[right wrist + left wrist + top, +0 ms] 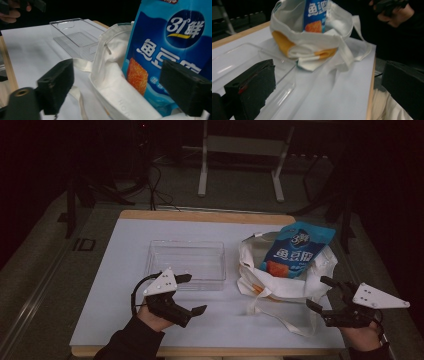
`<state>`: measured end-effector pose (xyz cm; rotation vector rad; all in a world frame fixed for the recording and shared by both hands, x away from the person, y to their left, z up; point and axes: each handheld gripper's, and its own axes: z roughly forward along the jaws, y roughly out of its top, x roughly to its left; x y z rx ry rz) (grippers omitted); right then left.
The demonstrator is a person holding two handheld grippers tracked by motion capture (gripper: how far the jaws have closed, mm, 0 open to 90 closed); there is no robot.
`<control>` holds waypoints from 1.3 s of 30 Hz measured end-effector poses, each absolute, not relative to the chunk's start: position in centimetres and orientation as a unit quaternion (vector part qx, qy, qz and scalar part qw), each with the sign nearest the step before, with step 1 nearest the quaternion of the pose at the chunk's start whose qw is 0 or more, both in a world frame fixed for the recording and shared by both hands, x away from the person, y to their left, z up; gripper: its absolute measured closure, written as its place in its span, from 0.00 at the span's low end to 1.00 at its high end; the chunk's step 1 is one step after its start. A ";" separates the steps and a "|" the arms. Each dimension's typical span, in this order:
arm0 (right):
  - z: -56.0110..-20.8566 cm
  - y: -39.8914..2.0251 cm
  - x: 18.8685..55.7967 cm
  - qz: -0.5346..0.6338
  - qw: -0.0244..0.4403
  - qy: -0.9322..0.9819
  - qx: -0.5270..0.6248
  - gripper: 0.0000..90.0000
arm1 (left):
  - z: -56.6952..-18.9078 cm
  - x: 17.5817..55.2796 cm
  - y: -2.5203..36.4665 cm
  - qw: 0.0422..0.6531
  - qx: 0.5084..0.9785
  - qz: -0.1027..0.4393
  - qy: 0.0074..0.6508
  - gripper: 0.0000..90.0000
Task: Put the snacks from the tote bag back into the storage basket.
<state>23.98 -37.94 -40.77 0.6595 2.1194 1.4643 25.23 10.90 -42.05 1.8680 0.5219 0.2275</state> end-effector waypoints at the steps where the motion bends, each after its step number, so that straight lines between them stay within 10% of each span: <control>1: -40.7 -38.0 24.1 0.536 0.237 0.774 0.240 0.15 | -41.9 25.4 10.7 0.561 0.793 0.097 0.218 0.00; 39: -40.6 -41.0 29.4 0.522 0.256 0.767 0.271 0.17 | -40.9 34.7 -1.4 0.559 0.810 0.089 0.154 0.01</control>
